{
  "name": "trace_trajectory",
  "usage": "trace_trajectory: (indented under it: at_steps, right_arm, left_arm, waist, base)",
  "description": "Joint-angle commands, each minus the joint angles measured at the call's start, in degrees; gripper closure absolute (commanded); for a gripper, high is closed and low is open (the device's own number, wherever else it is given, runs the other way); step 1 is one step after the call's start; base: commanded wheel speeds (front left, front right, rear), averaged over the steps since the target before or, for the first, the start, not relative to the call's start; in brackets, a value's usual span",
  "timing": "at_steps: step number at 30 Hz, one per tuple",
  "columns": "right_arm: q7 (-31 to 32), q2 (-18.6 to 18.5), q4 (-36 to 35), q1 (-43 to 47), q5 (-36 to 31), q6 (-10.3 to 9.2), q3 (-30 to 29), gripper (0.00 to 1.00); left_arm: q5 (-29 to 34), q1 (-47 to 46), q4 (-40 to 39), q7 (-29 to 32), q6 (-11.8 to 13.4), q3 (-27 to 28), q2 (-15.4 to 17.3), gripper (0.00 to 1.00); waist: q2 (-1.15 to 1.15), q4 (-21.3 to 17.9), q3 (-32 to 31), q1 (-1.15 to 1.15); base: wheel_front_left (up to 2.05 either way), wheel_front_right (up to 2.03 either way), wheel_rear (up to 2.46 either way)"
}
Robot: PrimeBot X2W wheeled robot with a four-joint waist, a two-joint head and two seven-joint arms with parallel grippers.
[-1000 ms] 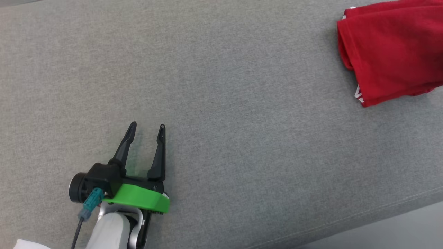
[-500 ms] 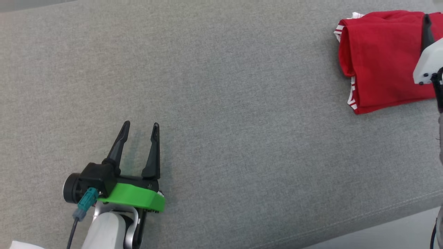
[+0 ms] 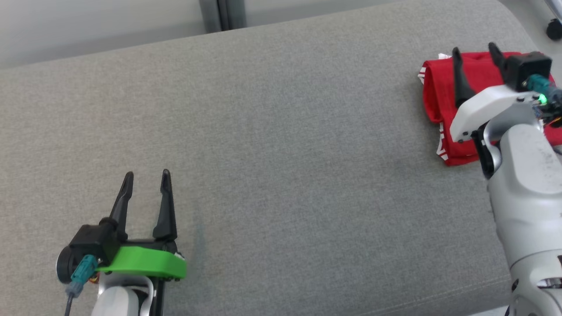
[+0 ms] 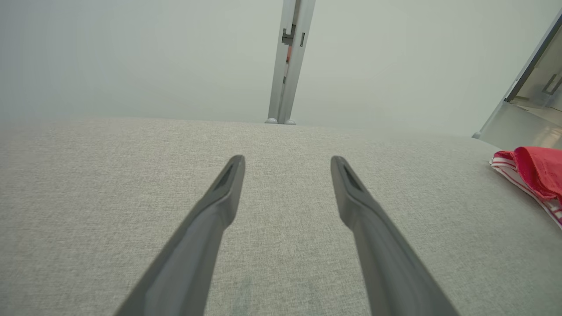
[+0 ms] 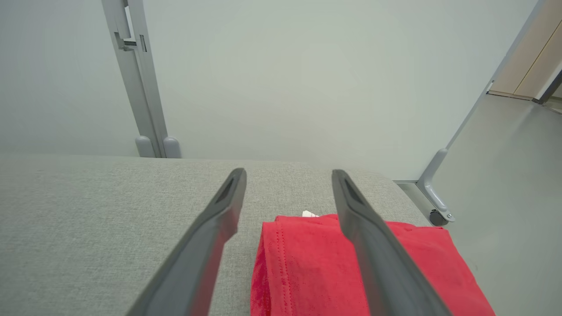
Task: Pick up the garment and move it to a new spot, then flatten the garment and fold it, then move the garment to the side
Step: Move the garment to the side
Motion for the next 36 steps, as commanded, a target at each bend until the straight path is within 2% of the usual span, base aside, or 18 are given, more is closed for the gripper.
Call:
trace_trajectory:
  at_steps: [1, 5, 9, 15, 21, 29, 36]
  right_arm:
    - [-0.57, 0.64, -0.22, 1.85, 0.96, -0.1, 0.38, 0.0]
    - [-1.18, 2.74, -2.45, 6.57, 2.58, -0.1, 1.43, 0.0]
    - [-1.22, 4.33, -9.72, 13.8, 4.17, -0.1, 2.35, 0.0]
    - [-1.25, 4.78, -20.03, 25.49, 9.31, -0.1, 6.19, 0.0]
    - [-1.26, 4.7, -26.86, 34.84, 11.99, -0.1, 9.08, 0.0]
    - [-1.27, 4.72, -30.63, 42.5, 14.49, -0.1, 10.06, 0.0]
    - [-1.27, 4.72, -31.31, 44.47, 14.95, -0.1, 10.34, 0.0]
  left_arm:
    - [-0.24, 1.18, 0.53, -0.16, 0.48, 0.96, -0.17, 0.0]
    - [0.4, 3.54, 1.35, -0.17, 0.53, 2.39, -0.38, 0.0]
    - [-0.27, 6.15, 1.69, -0.17, 0.61, 3.64, -0.69, 0.0]
    - [-0.1, 9.73, 1.7, -0.17, 0.9, 4.03, -0.91, 0.0]
    - [-1.74, 12.7, 0.29, -0.17, 1.8, 4.28, -1.01, 0.0]
    - [-2.28, 15.15, -0.52, -0.17, 2.99, 2.65, -0.99, 0.0]
    - [-2.15, 15.33, -0.49, -0.17, 3.31, 2.08, -1.0, 0.0]
  waist:
    - [0.0, 2.56, -3.44, 0.0]
    - [0.0, 4.16, -5.99, 0.0]
    - [0.0, 5.52, -8.03, 0.0]
    - [0.0, 6.88, -9.83, 0.0]
    - [0.0, 7.2, -11.07, 0.0]
    - [0.0, 7.29, -11.7, 0.0]
    - [0.0, 7.32, -11.82, 0.0]
  base:
    - [0.0, 0.0, 0.0]
    - [0.0, 0.0, 0.0]
    - [0.0, 0.0, 0.0]
    - [0.0, 0.0, 0.0]
    - [0.0, 0.0, 0.0]
    - [0.0, 0.0, 0.0]
    - [0.0, 0.0, 0.0]
